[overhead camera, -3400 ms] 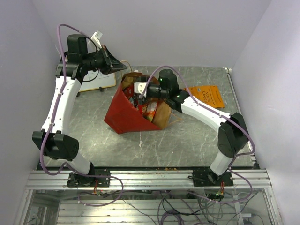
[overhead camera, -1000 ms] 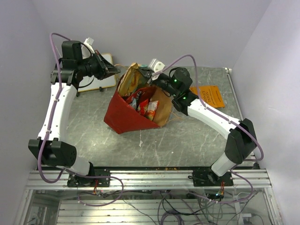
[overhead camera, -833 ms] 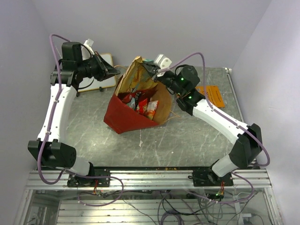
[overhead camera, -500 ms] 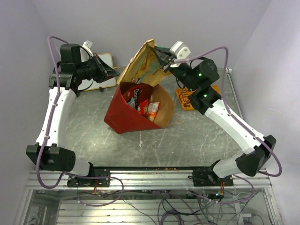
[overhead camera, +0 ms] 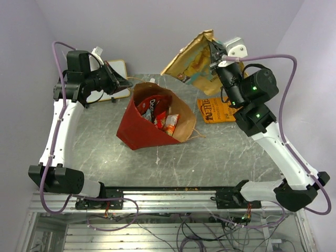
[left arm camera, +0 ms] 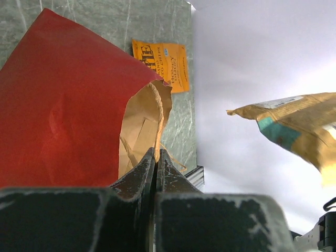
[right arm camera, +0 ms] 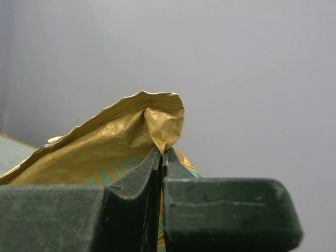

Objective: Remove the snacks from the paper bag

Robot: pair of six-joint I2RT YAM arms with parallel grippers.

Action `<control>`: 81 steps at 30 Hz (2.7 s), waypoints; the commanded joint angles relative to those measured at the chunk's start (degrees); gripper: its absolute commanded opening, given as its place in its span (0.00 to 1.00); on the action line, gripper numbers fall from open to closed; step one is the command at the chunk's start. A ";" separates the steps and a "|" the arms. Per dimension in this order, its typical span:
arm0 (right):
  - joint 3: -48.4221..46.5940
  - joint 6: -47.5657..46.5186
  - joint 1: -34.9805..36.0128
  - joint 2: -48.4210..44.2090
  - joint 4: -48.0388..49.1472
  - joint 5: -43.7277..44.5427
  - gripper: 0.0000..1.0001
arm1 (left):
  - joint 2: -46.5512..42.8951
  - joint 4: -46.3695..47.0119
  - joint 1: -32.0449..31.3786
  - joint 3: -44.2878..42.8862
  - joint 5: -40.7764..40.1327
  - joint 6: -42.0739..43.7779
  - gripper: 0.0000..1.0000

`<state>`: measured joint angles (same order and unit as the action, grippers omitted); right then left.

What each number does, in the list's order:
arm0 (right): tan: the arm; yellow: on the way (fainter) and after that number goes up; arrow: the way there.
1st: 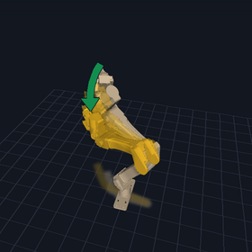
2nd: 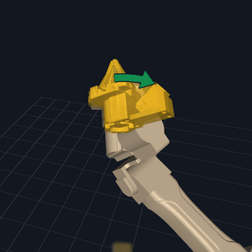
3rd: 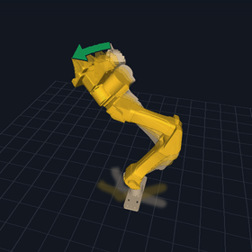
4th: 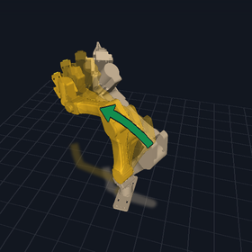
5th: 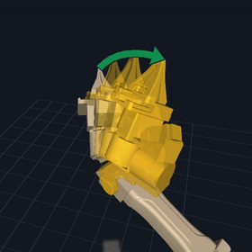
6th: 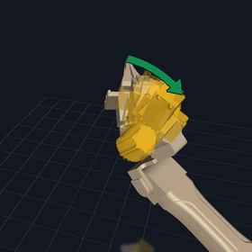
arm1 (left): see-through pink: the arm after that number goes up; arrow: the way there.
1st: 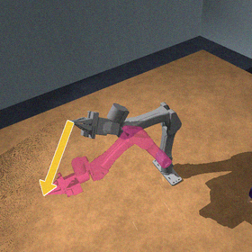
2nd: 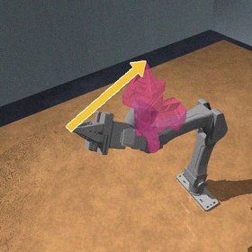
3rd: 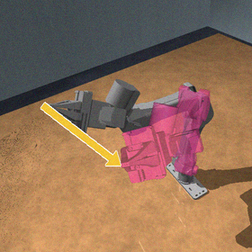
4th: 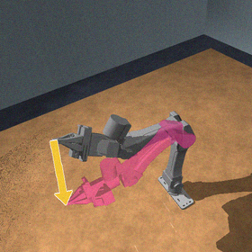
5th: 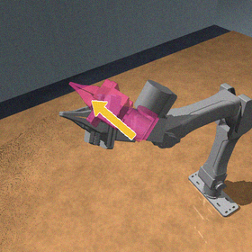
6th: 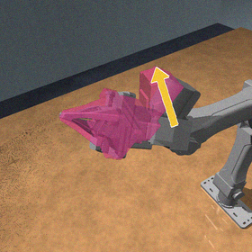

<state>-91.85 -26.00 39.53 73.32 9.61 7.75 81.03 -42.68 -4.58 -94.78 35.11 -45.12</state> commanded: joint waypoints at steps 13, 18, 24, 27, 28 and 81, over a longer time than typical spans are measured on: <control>28.84 -4.98 -18.64 -11.78 -5.53 5.33 0.00 | -1.17 -4.31 0.84 -2.54 2.05 4.19 0.07; 37.33 -9.25 -23.06 -13.45 -6.19 0.50 0.00 | -1.06 -4.87 0.98 -2.23 2.94 5.00 0.07; 41.51 -19.54 -28.56 -13.48 -9.59 -13.12 0.00 | -0.32 -4.36 1.04 -1.98 4.11 5.00 0.07; 41.14 -27.20 -29.90 -11.21 -13.37 -20.10 0.00 | -0.19 -3.76 1.02 -1.61 4.37 4.69 0.07; 40.76 -30.35 -30.09 -9.36 -14.45 -20.85 0.00 | -0.11 -3.61 1.06 -1.40 4.54 4.61 0.07; 9.38 -46.95 -30.05 50.45 -7.37 -27.17 0.09 | 4.87 -7.11 1.06 -3.03 0.49 5.42 0.07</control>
<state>-84.75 -77.47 9.43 124.03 0.99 -18.87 85.52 -49.65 -3.95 -95.24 36.16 -40.51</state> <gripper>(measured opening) 0.062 0.081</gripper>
